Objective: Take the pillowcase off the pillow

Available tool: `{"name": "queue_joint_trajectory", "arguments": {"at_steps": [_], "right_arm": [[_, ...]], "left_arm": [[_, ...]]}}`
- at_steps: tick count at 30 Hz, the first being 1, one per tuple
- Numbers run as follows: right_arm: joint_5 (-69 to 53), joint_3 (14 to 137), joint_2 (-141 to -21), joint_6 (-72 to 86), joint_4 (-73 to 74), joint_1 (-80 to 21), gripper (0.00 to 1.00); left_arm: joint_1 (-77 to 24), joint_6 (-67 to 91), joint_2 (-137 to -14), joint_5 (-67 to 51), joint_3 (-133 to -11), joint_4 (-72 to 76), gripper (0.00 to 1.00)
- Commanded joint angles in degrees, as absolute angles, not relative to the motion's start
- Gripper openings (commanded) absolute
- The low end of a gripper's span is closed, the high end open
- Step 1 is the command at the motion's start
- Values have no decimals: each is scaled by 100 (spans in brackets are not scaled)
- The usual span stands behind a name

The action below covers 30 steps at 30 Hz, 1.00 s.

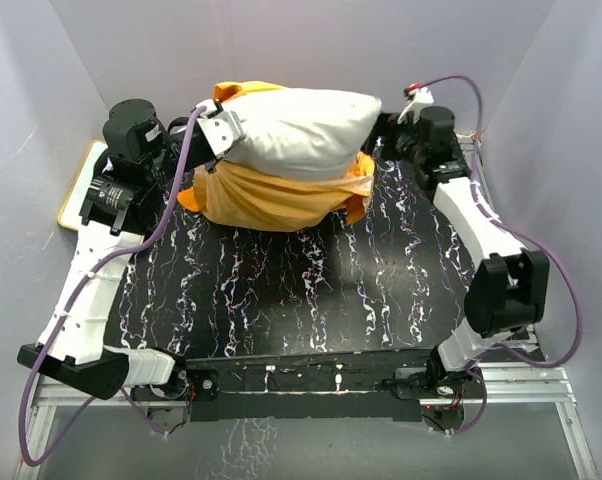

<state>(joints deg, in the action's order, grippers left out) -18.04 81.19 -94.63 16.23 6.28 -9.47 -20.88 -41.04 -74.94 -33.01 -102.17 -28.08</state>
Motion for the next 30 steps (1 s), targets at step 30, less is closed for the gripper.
{"name": "queue_joint_trajectory", "arguments": {"at_steps": [30], "right_arm": [[-5586, 11312, -8907, -1589, 2360, -2448, 99]], "left_arm": [[-2940, -4517, -7650, -3547, -9786, -2469, 0]]}}
